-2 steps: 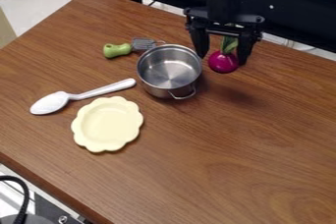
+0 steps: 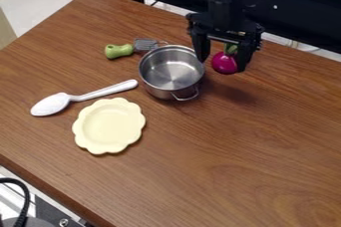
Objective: Move the onion into the plate
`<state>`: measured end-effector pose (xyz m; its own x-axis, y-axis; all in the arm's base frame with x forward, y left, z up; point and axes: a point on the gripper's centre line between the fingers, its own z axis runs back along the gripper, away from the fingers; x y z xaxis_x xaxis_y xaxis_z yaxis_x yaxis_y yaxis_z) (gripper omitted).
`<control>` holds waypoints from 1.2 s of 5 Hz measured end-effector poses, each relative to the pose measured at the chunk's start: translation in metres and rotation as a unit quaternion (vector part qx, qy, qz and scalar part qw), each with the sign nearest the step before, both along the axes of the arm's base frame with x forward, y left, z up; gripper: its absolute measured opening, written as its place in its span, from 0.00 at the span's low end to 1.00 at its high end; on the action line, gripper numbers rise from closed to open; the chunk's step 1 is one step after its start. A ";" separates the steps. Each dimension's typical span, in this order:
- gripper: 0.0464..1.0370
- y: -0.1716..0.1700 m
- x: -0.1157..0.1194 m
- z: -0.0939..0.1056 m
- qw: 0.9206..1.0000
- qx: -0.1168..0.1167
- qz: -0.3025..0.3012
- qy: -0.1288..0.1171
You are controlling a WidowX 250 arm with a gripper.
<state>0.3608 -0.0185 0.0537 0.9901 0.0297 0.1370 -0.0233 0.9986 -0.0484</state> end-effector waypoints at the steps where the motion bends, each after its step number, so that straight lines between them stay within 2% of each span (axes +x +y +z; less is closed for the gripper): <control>1: 0.96 0.000 0.016 0.006 0.999 0.006 -0.030 -0.025; 2: 0.96 0.003 0.029 0.015 0.997 0.011 -0.044 -0.057; 4: 0.96 0.000 0.048 0.014 0.996 0.023 -0.046 -0.078; 5: 0.96 -0.002 0.055 0.004 0.996 0.027 -0.038 -0.070; 6: 0.96 -0.001 0.061 0.005 0.996 0.034 -0.029 -0.080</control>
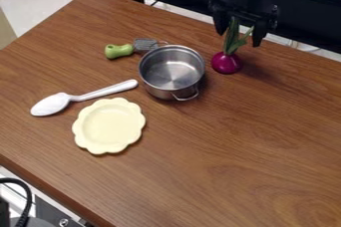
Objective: Move the onion into the plate
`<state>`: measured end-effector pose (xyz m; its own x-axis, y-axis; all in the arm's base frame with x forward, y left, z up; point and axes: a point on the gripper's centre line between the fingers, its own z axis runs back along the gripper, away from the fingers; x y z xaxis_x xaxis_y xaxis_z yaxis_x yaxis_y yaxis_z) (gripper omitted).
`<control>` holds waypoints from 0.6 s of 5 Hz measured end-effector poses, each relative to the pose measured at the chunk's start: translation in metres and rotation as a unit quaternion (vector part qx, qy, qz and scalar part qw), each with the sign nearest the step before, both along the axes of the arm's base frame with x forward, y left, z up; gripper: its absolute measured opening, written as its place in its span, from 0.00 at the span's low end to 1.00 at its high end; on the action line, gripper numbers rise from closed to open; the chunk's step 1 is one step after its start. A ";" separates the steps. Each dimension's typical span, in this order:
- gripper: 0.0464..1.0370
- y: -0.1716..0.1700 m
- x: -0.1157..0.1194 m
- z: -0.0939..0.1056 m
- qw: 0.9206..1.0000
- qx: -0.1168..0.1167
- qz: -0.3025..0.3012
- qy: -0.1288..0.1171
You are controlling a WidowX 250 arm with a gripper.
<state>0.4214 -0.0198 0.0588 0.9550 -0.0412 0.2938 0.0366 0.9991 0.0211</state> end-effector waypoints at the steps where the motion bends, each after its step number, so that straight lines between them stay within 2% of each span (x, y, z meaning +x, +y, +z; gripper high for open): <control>1: 0.92 0.000 0.004 -0.013 1.000 0.005 0.004 0.011; 3: 0.35 0.003 0.005 -0.014 1.000 0.015 0.009 0.005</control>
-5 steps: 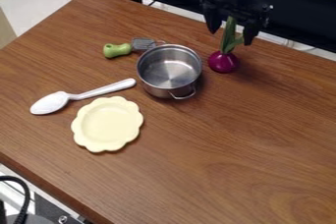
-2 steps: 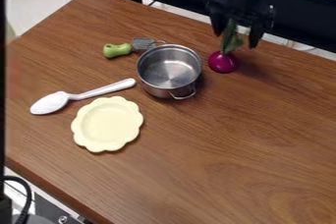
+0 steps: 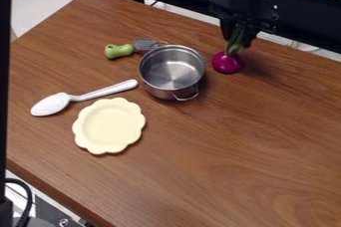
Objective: Move the onion into the plate
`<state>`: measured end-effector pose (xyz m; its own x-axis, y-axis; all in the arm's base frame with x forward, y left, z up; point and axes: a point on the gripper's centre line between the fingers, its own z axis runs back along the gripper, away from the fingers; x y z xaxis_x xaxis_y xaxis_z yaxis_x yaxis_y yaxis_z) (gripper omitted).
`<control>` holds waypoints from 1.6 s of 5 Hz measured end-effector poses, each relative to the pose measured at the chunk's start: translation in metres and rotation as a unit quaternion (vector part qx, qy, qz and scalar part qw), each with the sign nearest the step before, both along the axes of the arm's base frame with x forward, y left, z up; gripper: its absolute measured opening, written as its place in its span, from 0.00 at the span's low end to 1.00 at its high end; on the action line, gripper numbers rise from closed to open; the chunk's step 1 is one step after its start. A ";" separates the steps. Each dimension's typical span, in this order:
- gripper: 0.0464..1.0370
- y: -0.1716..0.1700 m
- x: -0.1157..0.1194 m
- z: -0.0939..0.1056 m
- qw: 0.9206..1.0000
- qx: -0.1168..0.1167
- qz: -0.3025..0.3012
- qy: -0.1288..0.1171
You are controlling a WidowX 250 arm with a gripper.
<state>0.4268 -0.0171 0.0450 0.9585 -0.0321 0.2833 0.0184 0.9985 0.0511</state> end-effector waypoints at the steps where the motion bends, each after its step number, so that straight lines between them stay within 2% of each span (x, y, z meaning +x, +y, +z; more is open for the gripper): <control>1: 0.13 -0.001 -0.002 -0.001 1.000 -0.002 -0.004 0.004; 2: 0.04 0.000 -0.002 -0.001 1.000 0.009 -0.001 0.004; 3: 0.03 0.001 -0.003 -0.003 1.000 0.017 0.010 -0.006; 5: 0.03 -0.007 -0.014 0.027 0.999 -0.016 0.009 -0.026; 6: 0.03 -0.008 -0.035 0.040 0.999 -0.035 -0.018 -0.024; 8: 0.03 0.007 -0.094 0.057 0.996 -0.035 -0.079 0.022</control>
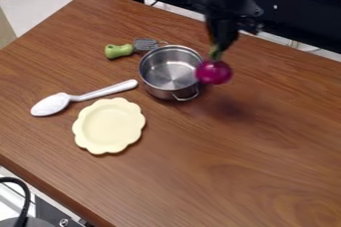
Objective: Move the onion into the plate
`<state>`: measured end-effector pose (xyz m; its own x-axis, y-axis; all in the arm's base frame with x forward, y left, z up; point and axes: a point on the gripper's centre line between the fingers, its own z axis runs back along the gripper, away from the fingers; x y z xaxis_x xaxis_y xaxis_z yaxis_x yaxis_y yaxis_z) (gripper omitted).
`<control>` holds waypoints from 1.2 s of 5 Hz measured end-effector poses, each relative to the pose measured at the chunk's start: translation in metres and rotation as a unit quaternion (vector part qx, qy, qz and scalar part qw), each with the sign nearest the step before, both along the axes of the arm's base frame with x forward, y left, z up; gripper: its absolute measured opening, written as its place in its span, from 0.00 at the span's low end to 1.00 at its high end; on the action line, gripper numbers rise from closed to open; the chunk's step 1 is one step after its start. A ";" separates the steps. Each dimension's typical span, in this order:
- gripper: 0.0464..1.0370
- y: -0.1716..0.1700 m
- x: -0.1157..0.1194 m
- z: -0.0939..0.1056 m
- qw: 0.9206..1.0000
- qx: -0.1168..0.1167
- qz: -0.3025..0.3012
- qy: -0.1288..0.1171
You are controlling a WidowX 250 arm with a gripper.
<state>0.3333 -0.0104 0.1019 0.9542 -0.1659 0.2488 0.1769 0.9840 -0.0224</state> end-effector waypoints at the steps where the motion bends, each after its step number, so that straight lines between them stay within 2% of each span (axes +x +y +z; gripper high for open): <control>1: 0.03 0.018 -0.024 -0.007 0.999 -0.003 -0.027 0.022; 2: 0.03 0.038 -0.042 -0.008 0.995 -0.022 -0.090 0.019; 3: 0.03 0.059 -0.054 -0.005 0.992 -0.025 -0.122 0.013; 5: 0.03 0.083 -0.070 -0.014 0.986 0.001 -0.165 0.022; 6: 0.03 0.089 -0.084 -0.025 0.980 0.002 -0.195 0.032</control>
<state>0.2495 0.0788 0.0774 0.8312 -0.5226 0.1896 0.5387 0.8415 -0.0423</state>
